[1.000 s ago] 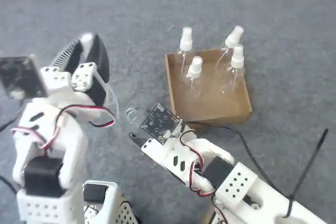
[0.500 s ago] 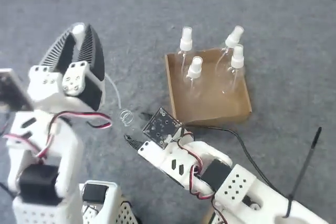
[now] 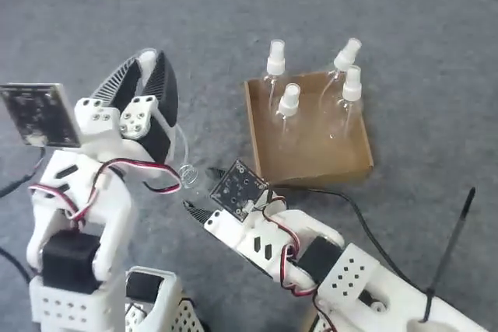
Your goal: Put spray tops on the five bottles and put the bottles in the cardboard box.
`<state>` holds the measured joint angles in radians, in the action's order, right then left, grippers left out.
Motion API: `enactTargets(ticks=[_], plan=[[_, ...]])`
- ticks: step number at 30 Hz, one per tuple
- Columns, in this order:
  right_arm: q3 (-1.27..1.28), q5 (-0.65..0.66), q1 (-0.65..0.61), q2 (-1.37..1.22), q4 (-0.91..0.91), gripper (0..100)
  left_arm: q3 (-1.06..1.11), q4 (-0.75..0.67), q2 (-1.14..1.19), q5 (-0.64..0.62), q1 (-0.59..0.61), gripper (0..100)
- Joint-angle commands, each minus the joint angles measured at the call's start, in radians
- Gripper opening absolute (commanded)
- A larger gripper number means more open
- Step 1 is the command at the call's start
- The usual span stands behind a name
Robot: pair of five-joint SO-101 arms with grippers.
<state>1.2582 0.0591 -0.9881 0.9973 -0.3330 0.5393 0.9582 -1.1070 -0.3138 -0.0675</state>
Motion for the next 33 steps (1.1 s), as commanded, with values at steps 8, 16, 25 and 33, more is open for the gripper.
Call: enactTargets(ticks=[8, 16, 25, 33], plan=[[-0.002, -0.012, -0.002, 0.044, 0.018, 0.6, -0.119, 0.049, -0.011, -0.003, -0.008, 1], [0.002, -0.012, -0.002, 0.044, 0.018, 0.6, -0.160, 0.064, -0.011, 0.043, 0.020, 1], [0.002, -0.012, -0.002, 0.044, 0.018, 0.6, -0.205, 0.071, -0.009, 0.048, 0.109, 1], [0.002, -0.012, -0.002, 0.044, 0.018, 0.6, -0.168, 0.060, -0.009, -0.008, 0.107, 1]])
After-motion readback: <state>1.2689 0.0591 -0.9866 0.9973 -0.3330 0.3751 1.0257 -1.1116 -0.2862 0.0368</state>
